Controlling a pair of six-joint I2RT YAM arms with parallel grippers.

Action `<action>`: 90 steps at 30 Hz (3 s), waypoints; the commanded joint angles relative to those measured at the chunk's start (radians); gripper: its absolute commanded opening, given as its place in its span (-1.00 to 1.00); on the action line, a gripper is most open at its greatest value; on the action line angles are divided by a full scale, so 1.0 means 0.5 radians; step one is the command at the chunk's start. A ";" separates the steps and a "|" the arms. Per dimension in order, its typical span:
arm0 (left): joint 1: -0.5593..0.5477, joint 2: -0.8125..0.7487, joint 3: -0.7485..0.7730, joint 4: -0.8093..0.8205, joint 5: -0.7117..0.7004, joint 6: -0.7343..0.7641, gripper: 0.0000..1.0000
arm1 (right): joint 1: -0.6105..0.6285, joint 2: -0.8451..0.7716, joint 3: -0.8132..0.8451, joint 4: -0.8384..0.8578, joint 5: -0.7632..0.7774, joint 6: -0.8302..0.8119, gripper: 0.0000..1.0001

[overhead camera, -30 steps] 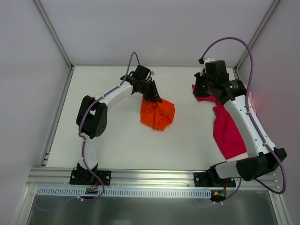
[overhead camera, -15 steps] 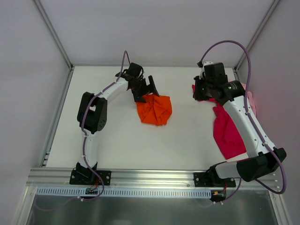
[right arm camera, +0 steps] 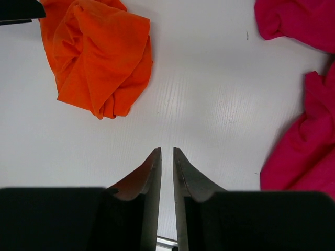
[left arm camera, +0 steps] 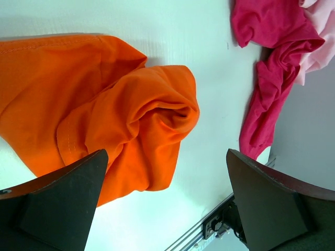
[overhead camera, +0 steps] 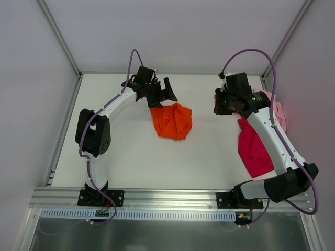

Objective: Fold and stack the t-shirts

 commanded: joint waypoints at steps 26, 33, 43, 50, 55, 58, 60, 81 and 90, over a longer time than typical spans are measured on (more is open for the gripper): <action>-0.027 -0.009 -0.283 0.487 0.295 -0.053 0.91 | -0.008 0.171 0.232 -0.063 -0.013 0.022 -0.67; -0.027 0.119 -0.130 0.377 0.274 0.113 0.90 | -0.005 0.140 0.195 -0.050 -0.013 0.034 -0.68; -0.030 0.356 0.131 0.137 0.102 0.386 0.90 | -0.005 0.125 0.189 -0.053 -0.084 -0.002 -0.69; -0.033 0.411 0.112 0.134 0.151 0.420 0.89 | -0.005 0.131 0.158 -0.050 -0.053 -0.021 -0.70; -0.046 0.414 0.119 0.159 0.173 0.417 0.64 | -0.005 0.152 0.134 -0.035 -0.062 -0.018 -0.71; -0.046 0.417 0.125 0.159 0.179 0.411 0.01 | -0.005 0.161 0.115 -0.029 -0.068 -0.021 -0.71; -0.046 0.423 0.131 0.159 0.197 0.411 -0.28 | -0.008 0.161 0.106 -0.032 -0.062 -0.027 -0.72; -0.036 -0.178 -0.375 0.364 -0.045 0.214 -1.00 | -0.005 0.134 -0.026 0.079 -0.200 0.016 -0.73; -0.036 -0.390 -0.562 0.450 -0.250 0.073 -1.00 | -0.002 0.167 -0.032 0.063 -0.249 0.013 -0.75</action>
